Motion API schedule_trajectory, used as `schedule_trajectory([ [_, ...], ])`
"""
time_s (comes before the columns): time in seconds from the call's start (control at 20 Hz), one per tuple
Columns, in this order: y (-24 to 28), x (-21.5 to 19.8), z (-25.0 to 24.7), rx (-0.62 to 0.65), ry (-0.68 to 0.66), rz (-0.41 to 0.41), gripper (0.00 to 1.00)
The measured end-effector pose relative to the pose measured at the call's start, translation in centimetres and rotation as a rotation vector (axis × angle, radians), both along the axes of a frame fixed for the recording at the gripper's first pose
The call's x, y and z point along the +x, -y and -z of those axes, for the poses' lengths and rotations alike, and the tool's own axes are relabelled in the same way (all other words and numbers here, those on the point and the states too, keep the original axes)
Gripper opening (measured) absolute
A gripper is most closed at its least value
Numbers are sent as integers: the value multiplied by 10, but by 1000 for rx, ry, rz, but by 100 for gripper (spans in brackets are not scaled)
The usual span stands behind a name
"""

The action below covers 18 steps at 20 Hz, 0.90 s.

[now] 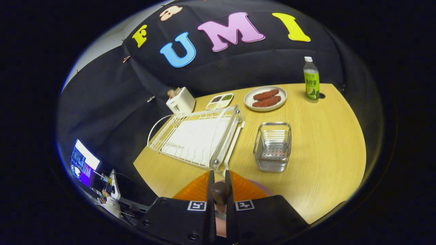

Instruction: Take the plate from the dish rack, then take the spoon from the basket and place it into the plate.

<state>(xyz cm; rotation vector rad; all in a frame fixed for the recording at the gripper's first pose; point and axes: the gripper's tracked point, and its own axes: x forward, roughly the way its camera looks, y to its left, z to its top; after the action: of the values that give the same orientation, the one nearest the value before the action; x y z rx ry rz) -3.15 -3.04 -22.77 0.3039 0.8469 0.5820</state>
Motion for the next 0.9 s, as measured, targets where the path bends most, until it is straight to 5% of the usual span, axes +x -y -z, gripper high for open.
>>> schedule_trajectory([
  [0.6, -13, -16, 39, -35, -90, -2, 16],
  [0.9, 5, -10, 44, -94, -75, 37, 27],
])
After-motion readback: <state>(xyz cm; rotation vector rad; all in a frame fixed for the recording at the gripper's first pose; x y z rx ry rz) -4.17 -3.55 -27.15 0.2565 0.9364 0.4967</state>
